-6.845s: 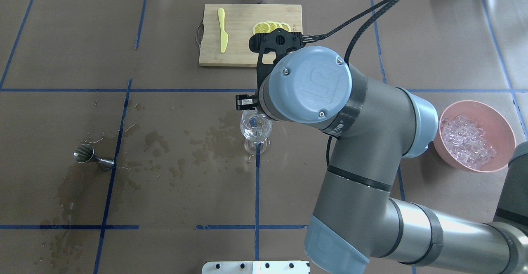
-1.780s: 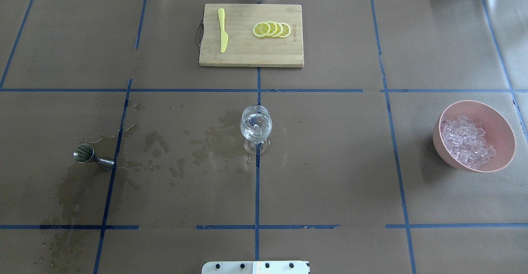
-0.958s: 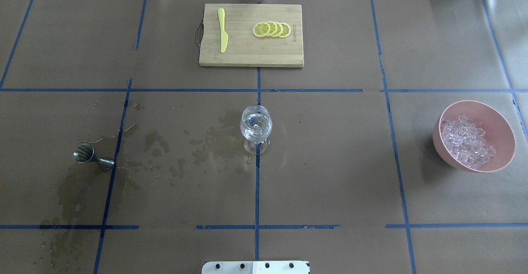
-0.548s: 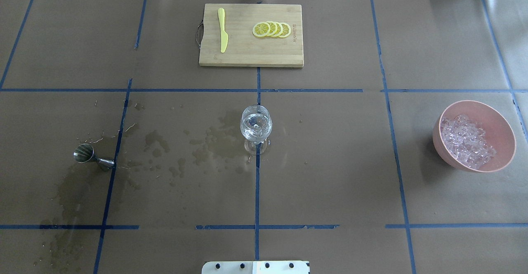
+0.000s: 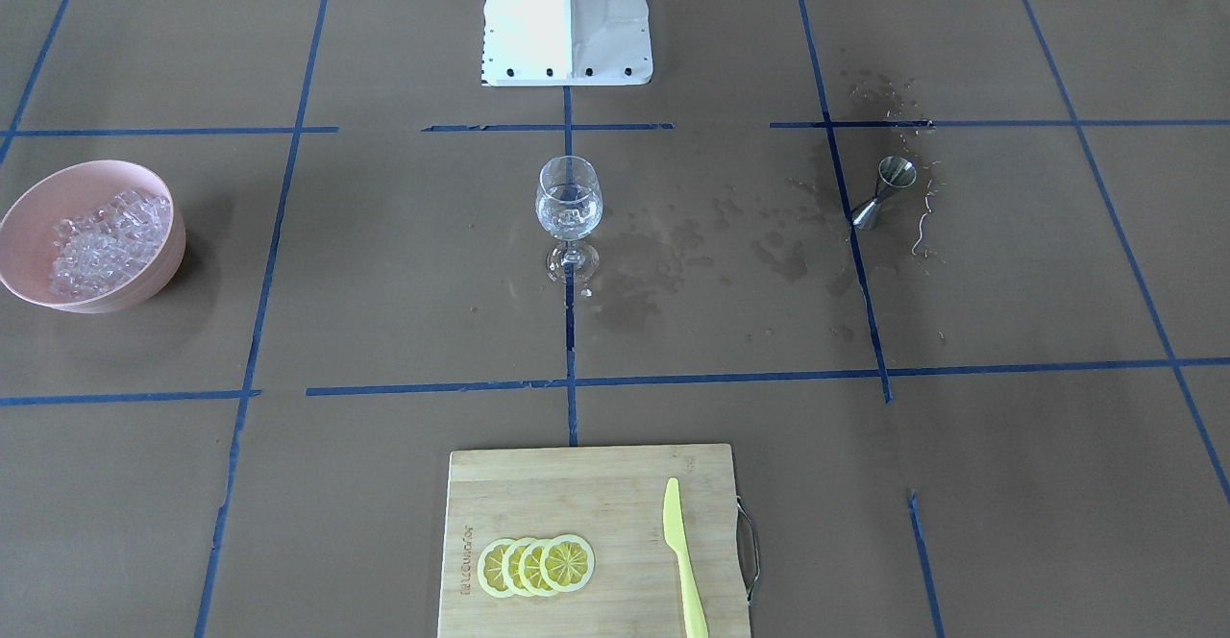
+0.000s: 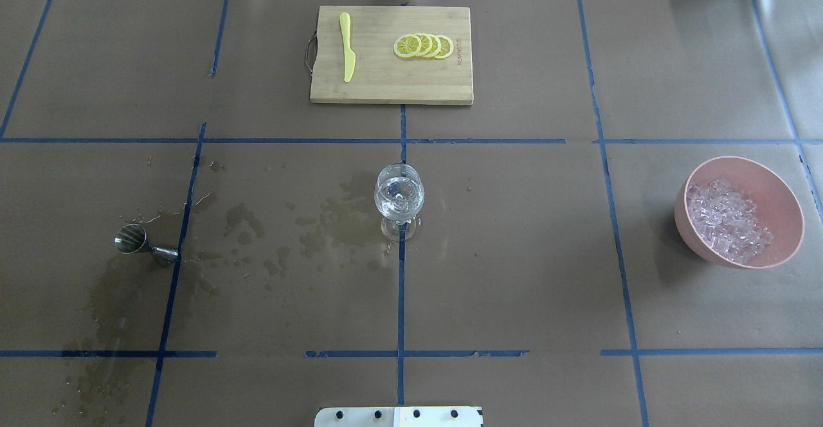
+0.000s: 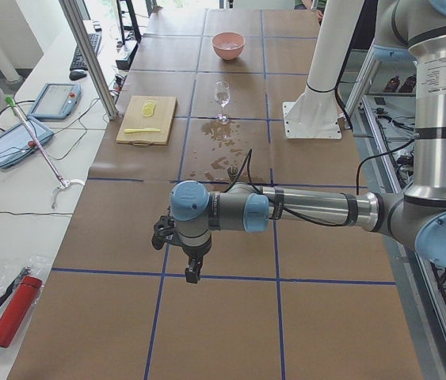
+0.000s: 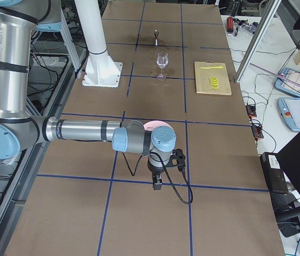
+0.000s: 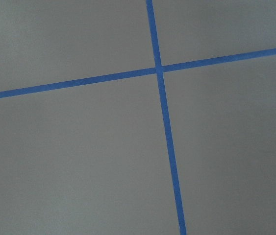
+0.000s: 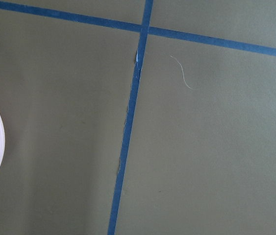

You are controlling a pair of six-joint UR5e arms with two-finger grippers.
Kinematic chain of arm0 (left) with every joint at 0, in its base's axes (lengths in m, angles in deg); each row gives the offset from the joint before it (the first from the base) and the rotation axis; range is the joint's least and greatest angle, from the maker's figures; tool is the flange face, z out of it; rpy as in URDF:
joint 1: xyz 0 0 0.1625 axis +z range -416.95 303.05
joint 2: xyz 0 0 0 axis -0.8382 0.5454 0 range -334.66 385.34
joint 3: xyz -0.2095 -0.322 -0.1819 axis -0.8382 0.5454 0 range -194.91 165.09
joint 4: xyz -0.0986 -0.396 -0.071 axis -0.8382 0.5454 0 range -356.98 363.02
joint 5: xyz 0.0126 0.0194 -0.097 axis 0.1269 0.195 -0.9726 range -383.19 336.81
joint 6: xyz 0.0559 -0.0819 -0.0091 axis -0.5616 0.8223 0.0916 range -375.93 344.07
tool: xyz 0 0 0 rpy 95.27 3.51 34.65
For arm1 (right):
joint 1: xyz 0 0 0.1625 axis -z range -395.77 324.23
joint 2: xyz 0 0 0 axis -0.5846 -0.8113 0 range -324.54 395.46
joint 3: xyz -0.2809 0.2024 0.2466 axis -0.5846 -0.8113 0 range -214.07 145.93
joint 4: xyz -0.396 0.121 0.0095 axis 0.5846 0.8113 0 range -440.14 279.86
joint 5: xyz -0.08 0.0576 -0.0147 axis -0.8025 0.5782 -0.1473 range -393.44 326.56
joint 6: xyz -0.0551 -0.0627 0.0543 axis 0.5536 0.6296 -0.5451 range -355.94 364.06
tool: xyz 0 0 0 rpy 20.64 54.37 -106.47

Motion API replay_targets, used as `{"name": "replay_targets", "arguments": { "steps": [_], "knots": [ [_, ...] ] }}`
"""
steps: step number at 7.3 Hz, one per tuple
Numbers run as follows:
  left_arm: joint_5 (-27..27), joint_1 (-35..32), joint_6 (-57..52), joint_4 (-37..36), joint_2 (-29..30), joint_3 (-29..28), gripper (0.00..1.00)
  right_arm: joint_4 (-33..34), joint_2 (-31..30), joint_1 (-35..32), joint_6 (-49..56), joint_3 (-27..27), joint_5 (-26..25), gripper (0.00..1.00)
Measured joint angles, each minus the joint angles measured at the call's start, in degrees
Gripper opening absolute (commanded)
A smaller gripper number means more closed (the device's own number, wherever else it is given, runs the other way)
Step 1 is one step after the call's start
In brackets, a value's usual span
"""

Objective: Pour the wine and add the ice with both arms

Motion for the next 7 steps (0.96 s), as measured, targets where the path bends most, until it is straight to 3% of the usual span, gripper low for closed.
{"name": "replay_targets", "arguments": {
  "steps": [7],
  "knots": [
    [-1.1, 0.0, 0.0, 0.1, 0.1, 0.0, 1.0, 0.0, 0.1, 0.1, 0.1, 0.5, 0.2, 1.0]
  ]
}}
